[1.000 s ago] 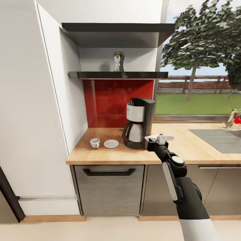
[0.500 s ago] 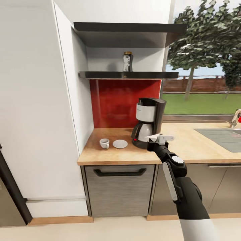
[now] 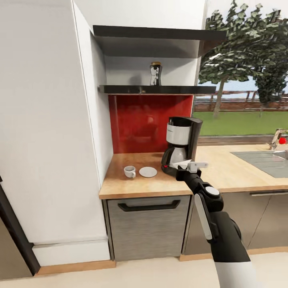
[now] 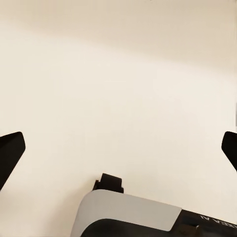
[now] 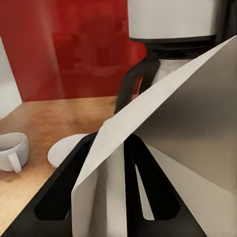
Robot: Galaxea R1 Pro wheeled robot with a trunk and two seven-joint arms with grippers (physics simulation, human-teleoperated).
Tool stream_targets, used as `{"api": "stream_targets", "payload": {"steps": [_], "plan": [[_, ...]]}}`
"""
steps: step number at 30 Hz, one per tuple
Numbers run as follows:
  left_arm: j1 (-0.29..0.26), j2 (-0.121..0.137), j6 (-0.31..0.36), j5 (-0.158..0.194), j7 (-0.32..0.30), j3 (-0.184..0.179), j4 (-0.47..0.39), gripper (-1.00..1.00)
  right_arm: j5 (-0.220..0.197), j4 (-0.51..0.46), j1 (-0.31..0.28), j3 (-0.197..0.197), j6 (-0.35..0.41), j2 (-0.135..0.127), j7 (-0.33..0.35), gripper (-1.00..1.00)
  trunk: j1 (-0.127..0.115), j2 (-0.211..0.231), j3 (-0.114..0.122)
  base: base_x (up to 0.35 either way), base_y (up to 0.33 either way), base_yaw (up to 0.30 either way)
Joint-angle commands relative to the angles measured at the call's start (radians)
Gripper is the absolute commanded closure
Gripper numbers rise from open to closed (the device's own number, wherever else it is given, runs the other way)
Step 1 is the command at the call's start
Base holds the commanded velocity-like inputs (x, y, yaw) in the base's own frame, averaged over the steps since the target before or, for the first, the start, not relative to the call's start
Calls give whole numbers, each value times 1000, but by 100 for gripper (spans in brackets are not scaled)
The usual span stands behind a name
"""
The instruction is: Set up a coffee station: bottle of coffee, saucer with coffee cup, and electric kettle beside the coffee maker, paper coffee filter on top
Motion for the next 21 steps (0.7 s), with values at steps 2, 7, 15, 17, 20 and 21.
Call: {"api": "stream_targets", "payload": {"steps": [2, 7, 15, 17, 20, 21], "plan": [[1, 0, -1, 7, 0, -1, -2, -100, -2, -1, -1, -1, 5, 1, 3, 100, 0, -1, -1, 0, 19, -276], [1, 0, -1, 7, 0, -1, -2, -100, -2, -1, -1, -1, 5, 1, 2, 100, 0, -1, -1, 0, 34, -187], [1, 0, 0, 7, 0, -1, -2, -100, -2, -1, -1, -1, 5, 1, 2, 100, 0, -1, -1, 0, 285, -11], [1, 0, 0, 7, 0, -1, -2, -100, -2, -1, -1, -1, 5, 1, 2, 100, 0, -1, -1, 0, 308, -1], [1, 0, 0, 7, 0, -1, -2, -100, -2, -1, -1, -1, 5, 1, 2, 100, 0, -1, -1, 0, 309, 0], [1, 0, 0, 7, 0, -1, -2, -100, -2, -1, -1, -1, 5, 1, 2, 100, 0, -1, -1, 0, 309, 0]]}}
